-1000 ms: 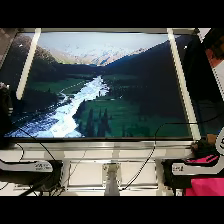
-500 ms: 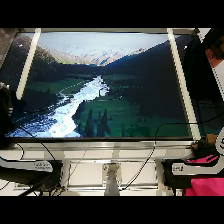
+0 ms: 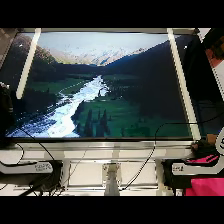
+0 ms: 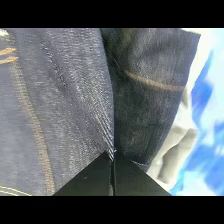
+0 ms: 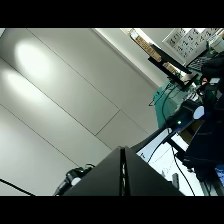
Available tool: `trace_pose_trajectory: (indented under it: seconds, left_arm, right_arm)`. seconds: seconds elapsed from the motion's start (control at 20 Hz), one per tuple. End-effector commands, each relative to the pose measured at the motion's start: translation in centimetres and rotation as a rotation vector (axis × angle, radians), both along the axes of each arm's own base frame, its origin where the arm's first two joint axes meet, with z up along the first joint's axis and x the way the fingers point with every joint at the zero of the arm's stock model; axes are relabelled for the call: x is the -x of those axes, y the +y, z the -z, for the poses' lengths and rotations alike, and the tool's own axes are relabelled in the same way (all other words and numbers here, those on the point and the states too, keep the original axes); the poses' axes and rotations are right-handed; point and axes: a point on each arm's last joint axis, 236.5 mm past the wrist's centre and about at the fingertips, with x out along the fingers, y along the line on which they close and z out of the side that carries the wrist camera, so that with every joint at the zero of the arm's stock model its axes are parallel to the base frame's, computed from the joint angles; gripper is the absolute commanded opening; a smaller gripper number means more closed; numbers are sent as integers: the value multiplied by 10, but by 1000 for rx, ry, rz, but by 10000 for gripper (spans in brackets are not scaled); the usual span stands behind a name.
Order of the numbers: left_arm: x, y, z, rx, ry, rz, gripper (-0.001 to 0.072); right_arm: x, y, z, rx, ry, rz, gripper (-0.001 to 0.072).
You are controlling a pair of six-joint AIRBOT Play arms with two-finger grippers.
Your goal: Fold the clothes and pants, and hang the long-sleeved shirts on hangers.
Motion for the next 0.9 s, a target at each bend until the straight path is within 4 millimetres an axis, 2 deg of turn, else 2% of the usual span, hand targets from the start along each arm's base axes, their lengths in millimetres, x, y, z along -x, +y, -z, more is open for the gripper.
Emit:
trace_pose_trajectory:
  seconds: [0.0,0.1,0.15,0.3,0.45,0.5,0.6,0.7,0.85]
  left_arm:
    - [-13,-31,-64,10,-229,-17,9]
    - [-30,-68,-101,119,-439,1,8]
    - [-38,-90,-122,177,-537,34,8]
    - [-46,-151,-177,221,-676,163,7]
    - [-54,-231,-217,255,-754,352,7]
    - [-58,-266,-229,290,-786,431,7]
    - [-64,-337,-240,407,-831,570,6]
    - [-66,-406,-244,543,-853,689,6]
    - [-61,-498,-244,698,-863,847,6]
  right_arm:
    - [0,0,0,0,0,-1,28]
    - [-2,0,-1,-5,2,6,28]
    - [-10,-3,-7,-32,10,41,28]
    - [-26,-8,-17,-79,18,110,28]
    - [-31,-10,-21,-95,20,132,28]
    - [-31,-10,-21,-95,20,132,28]
    - [-31,-10,-21,-98,21,134,28]
    - [-37,-13,-25,-114,23,158,28]
    - [-38,-13,-24,-111,19,165,28]
